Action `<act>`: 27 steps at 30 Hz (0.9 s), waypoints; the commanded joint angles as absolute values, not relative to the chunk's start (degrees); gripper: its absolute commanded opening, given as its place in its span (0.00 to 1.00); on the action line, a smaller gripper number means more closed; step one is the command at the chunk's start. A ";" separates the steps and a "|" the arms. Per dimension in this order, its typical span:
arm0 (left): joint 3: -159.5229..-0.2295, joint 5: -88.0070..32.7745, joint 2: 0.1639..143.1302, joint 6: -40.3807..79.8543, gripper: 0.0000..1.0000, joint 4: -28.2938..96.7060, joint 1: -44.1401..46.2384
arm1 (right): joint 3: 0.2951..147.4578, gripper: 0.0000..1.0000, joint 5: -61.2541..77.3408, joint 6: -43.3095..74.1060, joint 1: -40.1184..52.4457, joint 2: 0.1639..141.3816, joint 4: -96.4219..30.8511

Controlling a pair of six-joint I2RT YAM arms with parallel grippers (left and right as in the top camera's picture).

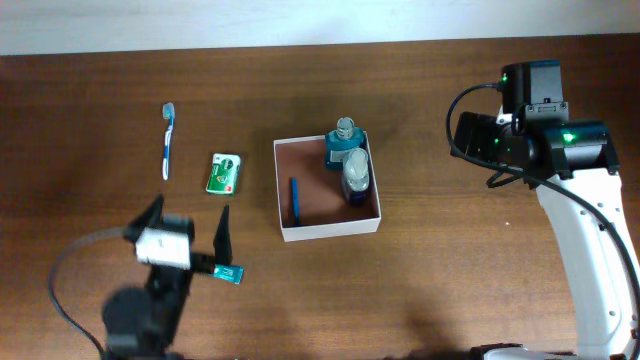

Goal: Pack container
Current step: 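Move the left gripper forward over the green Dettol soap bar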

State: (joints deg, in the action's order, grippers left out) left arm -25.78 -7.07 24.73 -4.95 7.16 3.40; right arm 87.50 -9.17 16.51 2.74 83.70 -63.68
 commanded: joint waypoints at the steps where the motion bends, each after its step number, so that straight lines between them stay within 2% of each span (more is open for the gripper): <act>1: -38.06 -7.77 39.07 -4.84 0.99 14.15 3.60 | 87.42 0.98 -9.74 16.73 2.55 84.12 -63.68; 6: -57.54 -7.75 63.42 -6.57 0.99 31.05 3.60 | 87.42 0.98 -9.74 16.73 2.55 84.12 -63.68; 11: -67.96 -7.77 79.26 -6.55 0.99 40.62 3.60 | 87.42 0.99 -9.74 16.71 2.55 84.12 -63.68; 17: -68.86 -7.77 86.19 -6.50 0.99 41.06 3.60 | 87.42 0.98 -9.72 16.71 2.55 84.12 -63.68; 27: -68.71 -7.75 87.48 -6.52 0.99 36.58 3.60 | 87.42 0.98 -9.72 16.73 2.55 84.12 -63.68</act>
State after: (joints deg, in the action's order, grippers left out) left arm -67.35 -7.14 86.80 -5.63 37.41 3.42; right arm 87.39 -9.19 16.51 2.76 83.70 -63.70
